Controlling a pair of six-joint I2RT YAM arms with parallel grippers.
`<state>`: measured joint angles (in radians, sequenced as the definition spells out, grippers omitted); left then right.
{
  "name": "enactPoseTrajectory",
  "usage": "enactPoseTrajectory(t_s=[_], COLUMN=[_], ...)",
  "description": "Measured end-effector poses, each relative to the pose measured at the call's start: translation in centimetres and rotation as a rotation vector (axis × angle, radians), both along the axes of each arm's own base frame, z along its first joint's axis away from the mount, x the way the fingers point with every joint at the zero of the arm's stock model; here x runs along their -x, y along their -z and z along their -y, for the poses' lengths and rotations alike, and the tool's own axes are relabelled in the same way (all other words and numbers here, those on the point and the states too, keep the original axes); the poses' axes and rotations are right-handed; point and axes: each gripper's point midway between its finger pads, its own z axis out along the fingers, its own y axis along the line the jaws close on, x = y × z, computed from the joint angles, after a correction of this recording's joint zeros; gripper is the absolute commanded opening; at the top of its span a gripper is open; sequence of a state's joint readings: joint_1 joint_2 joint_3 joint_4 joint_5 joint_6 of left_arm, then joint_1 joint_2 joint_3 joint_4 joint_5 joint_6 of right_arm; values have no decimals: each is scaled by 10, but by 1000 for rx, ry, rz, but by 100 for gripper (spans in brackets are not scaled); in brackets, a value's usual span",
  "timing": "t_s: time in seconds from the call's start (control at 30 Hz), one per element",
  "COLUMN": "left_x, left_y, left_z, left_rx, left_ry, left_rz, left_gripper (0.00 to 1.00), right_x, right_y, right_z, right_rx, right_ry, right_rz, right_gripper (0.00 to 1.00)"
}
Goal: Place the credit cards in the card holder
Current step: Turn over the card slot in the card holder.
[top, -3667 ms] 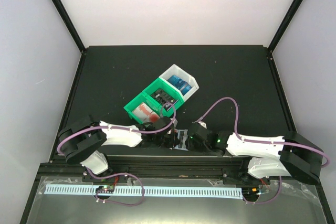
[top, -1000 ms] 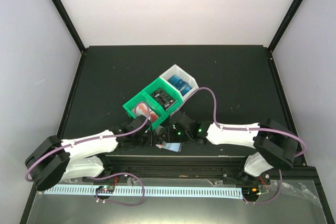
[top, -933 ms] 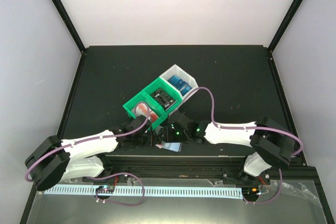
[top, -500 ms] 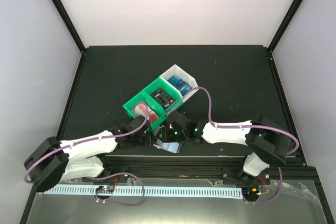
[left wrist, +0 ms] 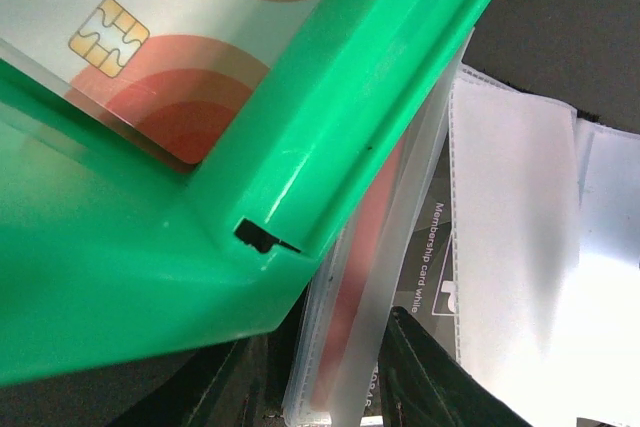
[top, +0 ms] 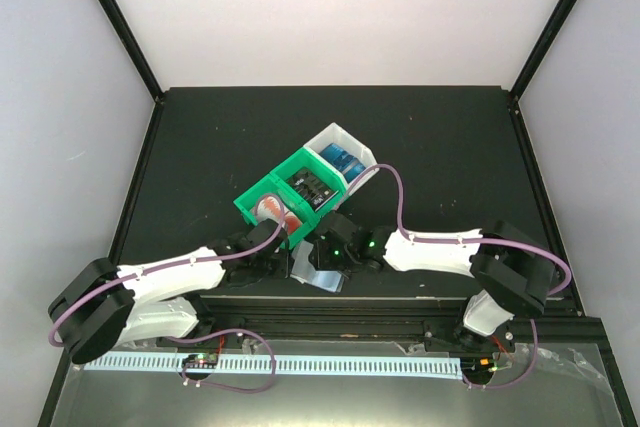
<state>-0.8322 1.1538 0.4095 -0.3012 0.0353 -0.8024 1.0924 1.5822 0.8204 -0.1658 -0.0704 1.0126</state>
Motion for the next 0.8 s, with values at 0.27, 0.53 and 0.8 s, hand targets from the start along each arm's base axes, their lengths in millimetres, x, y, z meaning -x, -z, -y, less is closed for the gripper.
enactPoseTrajectory(t_s=[0.27, 0.53, 0.8], left_x=[1, 8, 17], left_y=[-1, -8, -15], left_z=[2, 17, 35], left_rx=[6, 70, 152], left_ry=[22, 116, 220], left_rz=[2, -4, -16], left_gripper=[45, 60, 65], right_x=[0, 3, -2], right_y=[6, 16, 3], right_z=[10, 26, 52], right_rx=[47, 96, 138], right_ry=[22, 38, 102], right_rz=[-4, -5, 52], right_gripper=[37, 38, 39])
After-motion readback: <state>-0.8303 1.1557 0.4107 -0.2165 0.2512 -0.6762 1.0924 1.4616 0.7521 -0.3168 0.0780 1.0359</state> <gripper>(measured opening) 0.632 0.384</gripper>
